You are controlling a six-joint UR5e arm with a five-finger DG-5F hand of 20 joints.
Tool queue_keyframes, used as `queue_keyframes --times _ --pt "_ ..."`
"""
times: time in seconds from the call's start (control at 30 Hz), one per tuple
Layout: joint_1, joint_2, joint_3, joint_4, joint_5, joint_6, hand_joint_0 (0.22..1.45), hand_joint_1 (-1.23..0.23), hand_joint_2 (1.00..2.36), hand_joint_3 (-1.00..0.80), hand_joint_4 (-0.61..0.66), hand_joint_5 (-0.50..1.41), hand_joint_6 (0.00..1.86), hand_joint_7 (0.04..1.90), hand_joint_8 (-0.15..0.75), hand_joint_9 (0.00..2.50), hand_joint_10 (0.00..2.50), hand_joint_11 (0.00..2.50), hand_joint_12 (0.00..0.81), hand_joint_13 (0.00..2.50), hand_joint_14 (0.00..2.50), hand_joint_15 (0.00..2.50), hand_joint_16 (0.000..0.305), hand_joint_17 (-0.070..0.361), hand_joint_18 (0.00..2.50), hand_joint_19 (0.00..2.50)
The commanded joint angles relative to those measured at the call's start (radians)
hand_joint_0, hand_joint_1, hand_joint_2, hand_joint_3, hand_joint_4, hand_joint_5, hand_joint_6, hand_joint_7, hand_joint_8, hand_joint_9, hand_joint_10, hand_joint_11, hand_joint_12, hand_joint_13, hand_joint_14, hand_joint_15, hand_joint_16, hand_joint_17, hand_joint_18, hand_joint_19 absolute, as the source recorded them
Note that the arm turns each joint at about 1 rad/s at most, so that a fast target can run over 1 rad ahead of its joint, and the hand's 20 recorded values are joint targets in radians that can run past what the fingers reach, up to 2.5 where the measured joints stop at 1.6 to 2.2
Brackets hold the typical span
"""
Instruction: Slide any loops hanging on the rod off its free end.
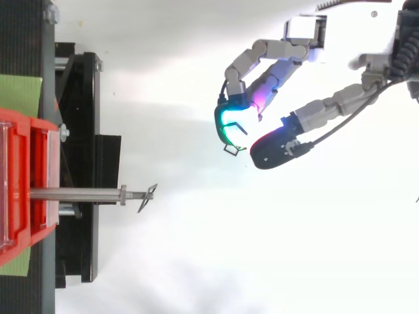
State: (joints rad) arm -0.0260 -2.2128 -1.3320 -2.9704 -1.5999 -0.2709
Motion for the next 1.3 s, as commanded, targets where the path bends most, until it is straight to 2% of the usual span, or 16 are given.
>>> queue_keyframes --times 0.0,0.27,0.63,1.27 --pt "-0.002 0.008 0.001 -0.045 0.011 0.001 0.57 -0.83 1.09 0.10 -0.19 -0.06 0.90 1.16 0.271 1.00 0.01 0.40 0.420 0.76 0.01 0.39 0.062 0.139 0.67 0.30" --pt "0.001 0.008 0.001 -0.047 0.011 -0.005 0.56 -0.83 1.13 0.09 -0.19 -0.06 0.90 1.16 0.270 1.01 0.01 0.40 0.421 0.77 0.01 0.40 0.062 0.139 0.68 0.31" --pt "0.001 0.008 -0.001 0.001 0.012 -0.008 0.56 -0.82 1.13 0.08 -0.19 -0.06 0.90 1.15 0.267 1.01 0.02 0.39 0.419 0.78 0.01 0.41 0.062 0.139 0.69 0.31" --pt "0.001 0.008 -0.001 0.001 0.012 -0.008 0.55 -0.81 1.16 0.08 -0.19 -0.06 0.90 1.15 0.272 1.03 0.02 0.40 0.417 0.83 0.01 0.44 0.062 0.140 0.74 0.32"
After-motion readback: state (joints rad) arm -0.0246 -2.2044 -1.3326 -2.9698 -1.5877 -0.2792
